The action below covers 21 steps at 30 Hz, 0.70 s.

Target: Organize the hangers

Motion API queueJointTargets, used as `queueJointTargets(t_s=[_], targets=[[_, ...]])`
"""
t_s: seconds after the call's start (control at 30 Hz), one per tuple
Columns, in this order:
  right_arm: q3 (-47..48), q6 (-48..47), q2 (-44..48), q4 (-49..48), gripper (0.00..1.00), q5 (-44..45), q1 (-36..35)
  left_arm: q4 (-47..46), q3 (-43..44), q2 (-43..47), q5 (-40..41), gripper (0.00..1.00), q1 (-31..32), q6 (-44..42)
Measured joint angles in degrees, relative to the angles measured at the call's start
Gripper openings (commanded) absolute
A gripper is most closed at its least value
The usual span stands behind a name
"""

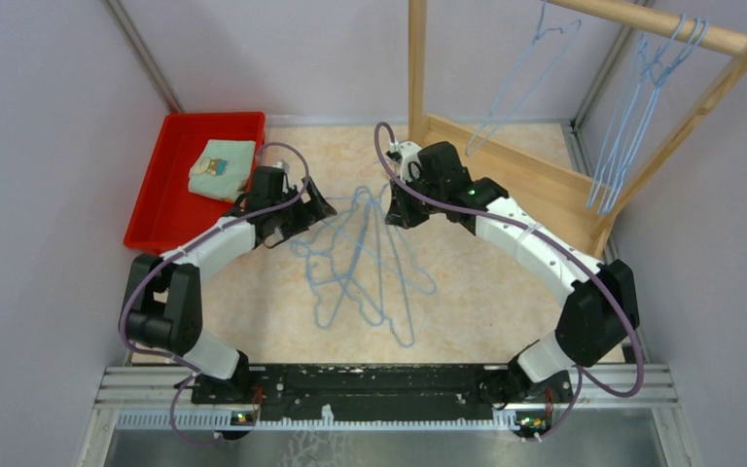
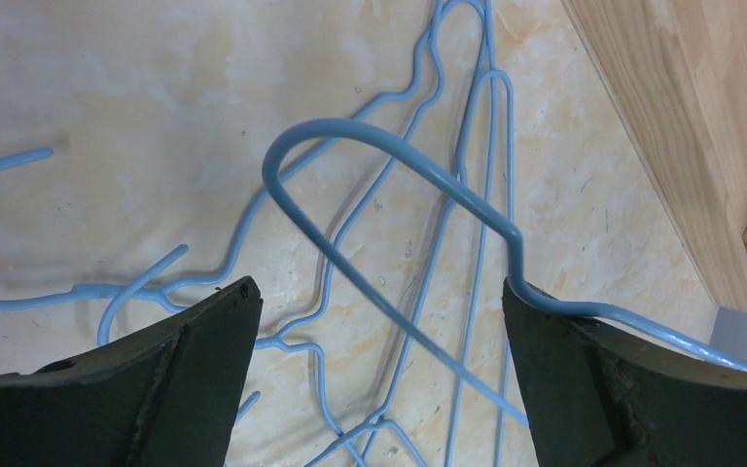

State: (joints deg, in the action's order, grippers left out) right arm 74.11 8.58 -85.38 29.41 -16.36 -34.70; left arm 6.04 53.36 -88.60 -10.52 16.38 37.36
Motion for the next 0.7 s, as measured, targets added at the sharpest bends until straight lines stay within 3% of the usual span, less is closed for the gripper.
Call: queueJointTargets(t_s=[0.23, 0.33, 0.53, 0.7], targets=[[2.6, -0.57, 1.77, -1.51, 0.0, -14.51, -0.02, -0.13, 0.09, -0.11, 0.33, 0.99, 0.0, -0.09], [2.93, -1.14, 2.78, -1.46, 0.0, -16.79, 0.0, -0.48, 1.16, -0.83, -0.04, 0.99, 0.04, -0.24], [2.93, -2.05, 3.69, -1.05, 0.0, -12.15, -0.02, -1.31, 2.4, -0.33, -2.62, 1.0, 0.02, -1.6], [2.93, -2.01, 3.69, -0.66, 0.0, -4.98, -0.02, 0.07, 2.34, 6.27, -5.2, 1.0, 0.04, -4.37]])
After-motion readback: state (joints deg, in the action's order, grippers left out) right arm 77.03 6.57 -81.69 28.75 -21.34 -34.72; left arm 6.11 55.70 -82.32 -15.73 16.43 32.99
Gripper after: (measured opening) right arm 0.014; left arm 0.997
